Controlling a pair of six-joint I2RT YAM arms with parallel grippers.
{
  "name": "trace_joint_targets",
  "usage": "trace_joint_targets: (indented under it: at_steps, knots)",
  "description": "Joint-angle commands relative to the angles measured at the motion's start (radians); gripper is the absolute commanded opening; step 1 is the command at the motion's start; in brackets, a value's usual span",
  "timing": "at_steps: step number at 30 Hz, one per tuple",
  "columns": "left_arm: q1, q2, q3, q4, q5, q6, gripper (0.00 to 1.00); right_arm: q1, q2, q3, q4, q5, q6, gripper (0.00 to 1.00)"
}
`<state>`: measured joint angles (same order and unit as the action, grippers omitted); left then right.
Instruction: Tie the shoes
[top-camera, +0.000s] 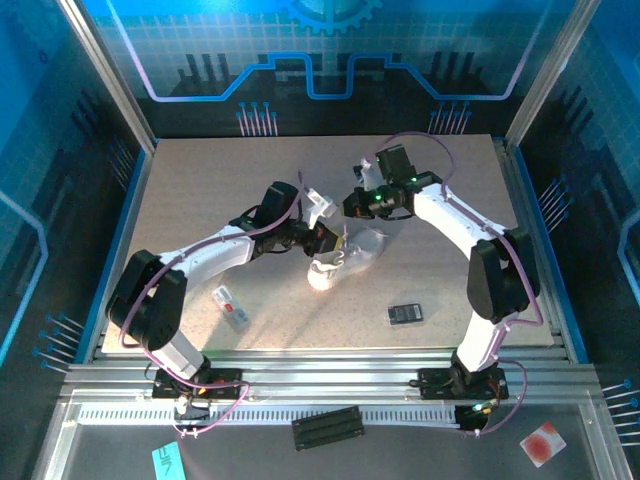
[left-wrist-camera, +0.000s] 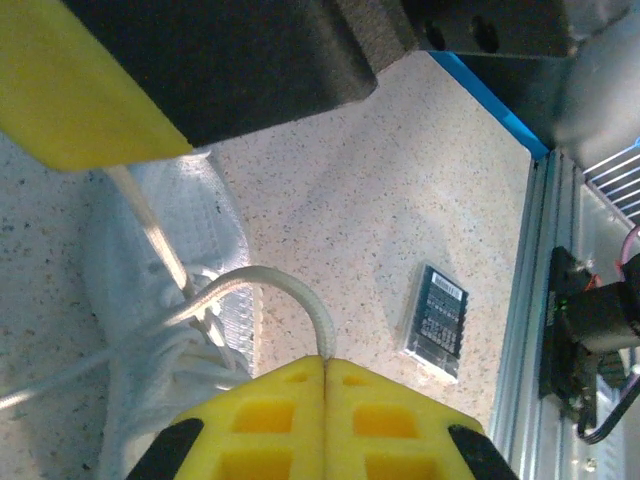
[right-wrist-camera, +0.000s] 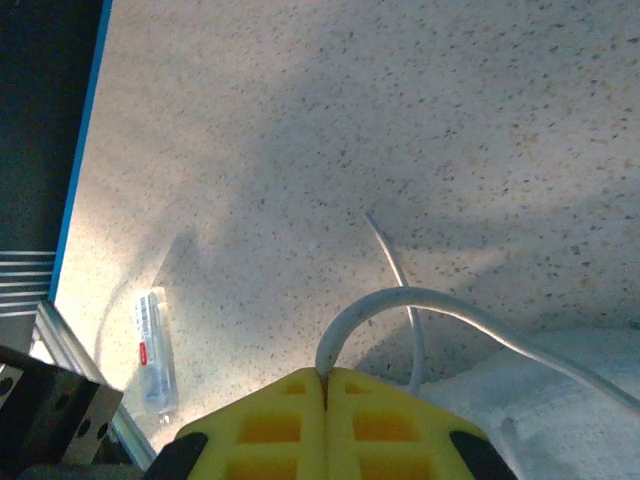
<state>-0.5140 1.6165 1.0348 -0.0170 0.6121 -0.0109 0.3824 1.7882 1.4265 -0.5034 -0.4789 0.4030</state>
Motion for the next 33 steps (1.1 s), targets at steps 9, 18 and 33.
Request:
trace_joint_targets:
  at_steps: [9, 18, 33]
  knots:
    - [0.019, 0.044, 0.067, -0.051, 0.065, 0.154, 0.00, -0.016, 0.008, -0.124, 0.162, -0.276, -0.085, 0.09]
    - [0.052, 0.071, 0.085, -0.056, 0.097, 0.146, 0.00, -0.020, -0.012, -0.184, 0.209, -0.241, -0.056, 0.06]
    - [0.112, -0.028, -0.167, 0.224, -0.103, -0.407, 0.00, -0.056, -0.258, -0.348, 0.321, 0.072, 0.097, 0.00]
